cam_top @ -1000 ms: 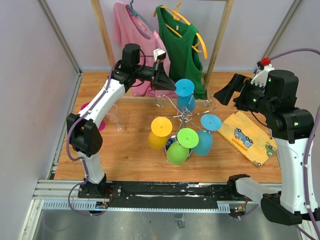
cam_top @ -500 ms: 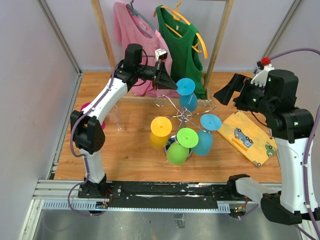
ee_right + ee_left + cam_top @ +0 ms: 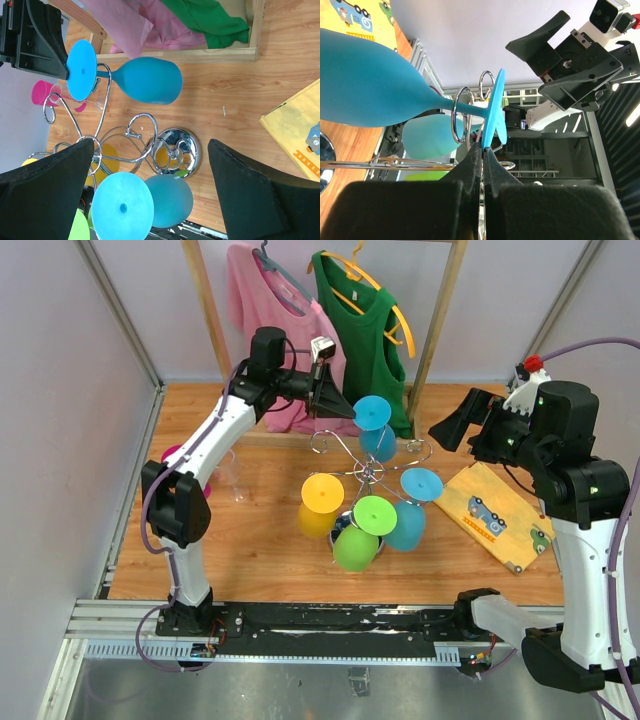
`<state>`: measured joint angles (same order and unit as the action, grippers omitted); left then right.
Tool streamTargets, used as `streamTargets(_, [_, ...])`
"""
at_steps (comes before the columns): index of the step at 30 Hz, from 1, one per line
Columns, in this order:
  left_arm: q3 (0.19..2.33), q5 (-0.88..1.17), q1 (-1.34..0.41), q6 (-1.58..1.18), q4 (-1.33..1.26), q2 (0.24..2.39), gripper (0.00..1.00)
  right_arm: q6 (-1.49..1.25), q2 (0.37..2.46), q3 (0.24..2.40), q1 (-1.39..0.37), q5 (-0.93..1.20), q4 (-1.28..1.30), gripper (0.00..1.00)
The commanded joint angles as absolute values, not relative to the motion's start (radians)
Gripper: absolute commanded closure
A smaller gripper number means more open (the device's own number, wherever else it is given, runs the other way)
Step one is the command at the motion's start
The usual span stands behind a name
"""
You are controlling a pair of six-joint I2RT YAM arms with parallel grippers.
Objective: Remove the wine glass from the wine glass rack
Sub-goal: Pick up the wine glass from the wine rack.
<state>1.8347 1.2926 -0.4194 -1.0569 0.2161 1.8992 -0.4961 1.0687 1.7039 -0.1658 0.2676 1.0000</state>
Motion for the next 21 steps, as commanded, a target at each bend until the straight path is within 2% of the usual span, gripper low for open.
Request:
streamTargets(1, [1.869,1.309,-0.438,-1.049,0.190,1.908,1.00,-0.486,1.061,1.699,-0.147,0.256,0.995,0.02])
streamTargets(21, [1.842,1.322,-0.472,-1.028,0.203,1.858,1.00,-0.488,1.037,1.673,-0.147,0.253,0.997,0.02])
